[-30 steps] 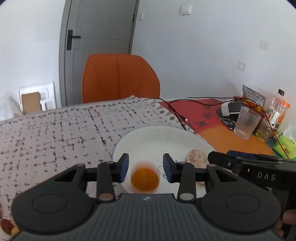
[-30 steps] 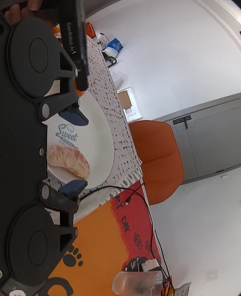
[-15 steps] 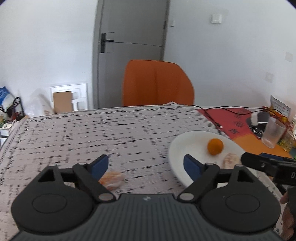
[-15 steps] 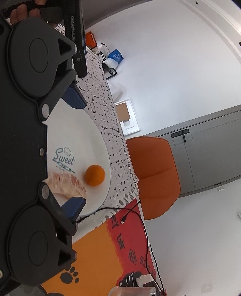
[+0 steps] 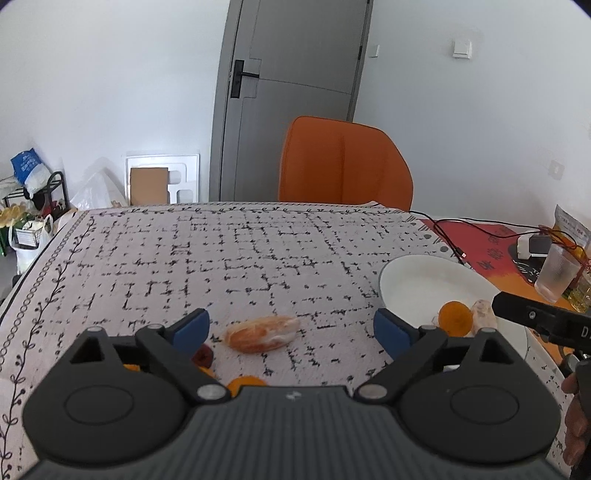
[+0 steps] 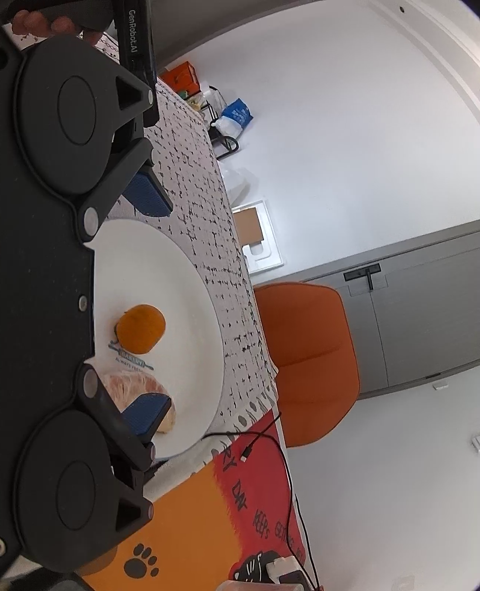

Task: Organize fruits
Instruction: 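Move both open tools back from the bowl to the fruit pile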

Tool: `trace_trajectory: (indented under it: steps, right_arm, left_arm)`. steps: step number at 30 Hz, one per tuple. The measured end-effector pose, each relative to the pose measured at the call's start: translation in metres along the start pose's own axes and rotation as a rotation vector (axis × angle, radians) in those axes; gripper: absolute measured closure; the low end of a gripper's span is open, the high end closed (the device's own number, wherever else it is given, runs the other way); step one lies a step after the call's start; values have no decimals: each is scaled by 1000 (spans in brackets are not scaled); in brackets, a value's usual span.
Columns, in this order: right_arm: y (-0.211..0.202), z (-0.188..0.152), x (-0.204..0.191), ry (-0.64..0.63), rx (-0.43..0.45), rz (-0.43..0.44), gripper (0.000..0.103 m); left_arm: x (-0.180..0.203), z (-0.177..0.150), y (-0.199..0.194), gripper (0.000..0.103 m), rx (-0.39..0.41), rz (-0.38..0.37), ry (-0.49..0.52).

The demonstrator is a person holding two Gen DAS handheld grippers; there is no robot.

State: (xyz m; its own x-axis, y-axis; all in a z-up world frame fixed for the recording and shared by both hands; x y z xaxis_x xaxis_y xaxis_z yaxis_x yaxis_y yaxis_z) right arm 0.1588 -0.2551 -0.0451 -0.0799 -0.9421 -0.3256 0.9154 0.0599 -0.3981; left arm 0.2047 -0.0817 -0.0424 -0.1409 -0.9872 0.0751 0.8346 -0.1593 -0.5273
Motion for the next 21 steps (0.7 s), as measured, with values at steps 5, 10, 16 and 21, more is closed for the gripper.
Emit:
trace_trajectory:
  steps: [5,10,16,21]
  right_arm:
    - [1,-4,-7,-2,-12,22,0]
    - [-3,-8,-17,-25,-17,52,0]
    - [-1,-13,-34,-92,-40,38,0]
    - [4,-20,-48,-116,-70,83,0]
  left_arm:
    - [-10,-8,-5,7,-15,11,-38]
    - [-24,-16,-11,7,-32,42,-62]
    - [-42,-27,-21,7,-51,68,-99]
    - [-53,-39,-25,7,-72,80,-106]
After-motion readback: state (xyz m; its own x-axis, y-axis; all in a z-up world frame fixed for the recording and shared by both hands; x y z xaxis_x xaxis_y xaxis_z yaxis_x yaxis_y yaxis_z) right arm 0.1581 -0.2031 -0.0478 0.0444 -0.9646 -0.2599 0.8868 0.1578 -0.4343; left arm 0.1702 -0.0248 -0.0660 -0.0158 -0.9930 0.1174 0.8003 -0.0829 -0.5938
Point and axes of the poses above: each gripper's, at about its wrist camera, not at the fingertips, and y roughly the way its jaws point, x to its right, z to its top, the point moved 4 cm from there along y, roughly the way its jaws point, and after that the axes turned 4 degrees about y, right-handed, at the moved point
